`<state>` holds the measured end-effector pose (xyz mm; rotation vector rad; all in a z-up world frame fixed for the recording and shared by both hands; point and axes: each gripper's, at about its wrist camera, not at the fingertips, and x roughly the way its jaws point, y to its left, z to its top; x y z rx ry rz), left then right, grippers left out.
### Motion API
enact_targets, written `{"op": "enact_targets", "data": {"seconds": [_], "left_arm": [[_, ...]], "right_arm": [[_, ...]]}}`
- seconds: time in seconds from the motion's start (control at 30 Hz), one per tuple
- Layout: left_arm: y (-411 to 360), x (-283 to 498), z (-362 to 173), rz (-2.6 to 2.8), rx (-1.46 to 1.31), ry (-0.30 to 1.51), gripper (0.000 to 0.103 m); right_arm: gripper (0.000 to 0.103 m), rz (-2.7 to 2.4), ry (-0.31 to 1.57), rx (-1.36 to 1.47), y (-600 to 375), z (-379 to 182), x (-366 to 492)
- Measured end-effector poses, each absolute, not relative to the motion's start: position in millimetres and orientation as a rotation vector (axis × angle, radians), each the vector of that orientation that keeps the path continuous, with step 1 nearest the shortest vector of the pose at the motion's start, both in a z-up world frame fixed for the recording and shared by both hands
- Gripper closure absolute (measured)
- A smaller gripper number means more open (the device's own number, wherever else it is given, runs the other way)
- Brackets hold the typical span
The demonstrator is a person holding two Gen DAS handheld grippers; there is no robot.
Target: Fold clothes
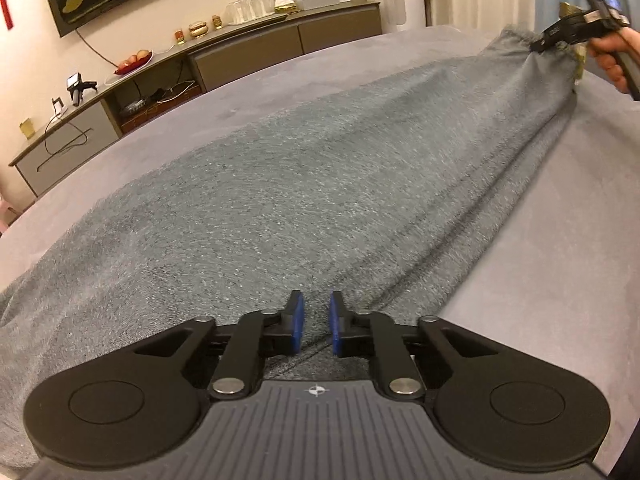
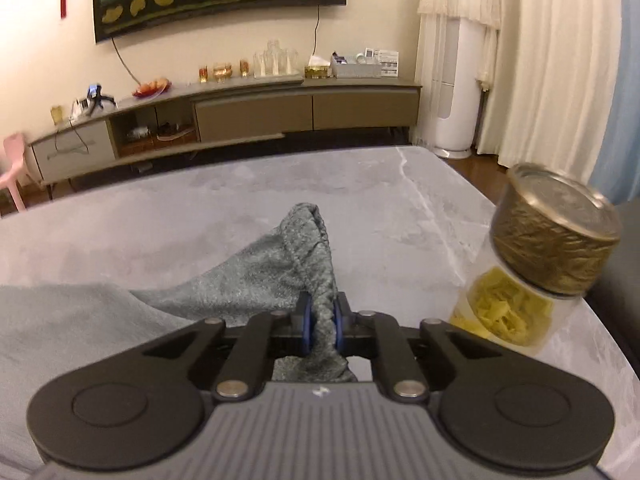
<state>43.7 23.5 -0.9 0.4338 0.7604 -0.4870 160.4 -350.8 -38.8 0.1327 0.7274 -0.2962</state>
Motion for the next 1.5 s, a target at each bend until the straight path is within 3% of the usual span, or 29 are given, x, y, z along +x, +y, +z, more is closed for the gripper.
{"op": "enact_targets", "data": {"seconds": [0.2,0.3,0.4,0.47,0.7,1.23,1.33,1.4,1.5], "left_arm": [[35,32,19,-0.513,0.338,0.729,0.095],[48,41,28,-0.488,0.217,0.722,0.095],[63,56,31,-0.436,0.086,0.724,0.094],[61,70,18,-0.396,0.059,0.766,0.094],[41,56,-8,-0.379,0.14,0.825,0.094],[63,82,0,-0.314,0.079,0.821,0.093],[52,82,6,-0.346,0.081,0.806,0.093],[38,83,9,-0.378,0.089,0.805,0.093],[11,85,9,-0.435,0.119,0.803,0.088]], "right_arm": [[0.079,-0.372,0.81,0.1,-346,-54,175],[0.065,-0.387,0.646,0.028,-312,-14,149],[0.065,-0.151,0.644,0.044,-254,-8,137],[0.073,0.052,0.734,0.068,-210,-25,143],[0.071,0.31,0.941,-0.132,-128,-59,144],[0.073,0.008,0.887,0.074,-186,-60,188],[0.059,-0.1,0.819,0.18,-233,-48,155],[0.058,-0.223,0.789,0.247,-269,-42,129],[0.043,-0.364,0.753,0.326,-312,-46,105]]}}
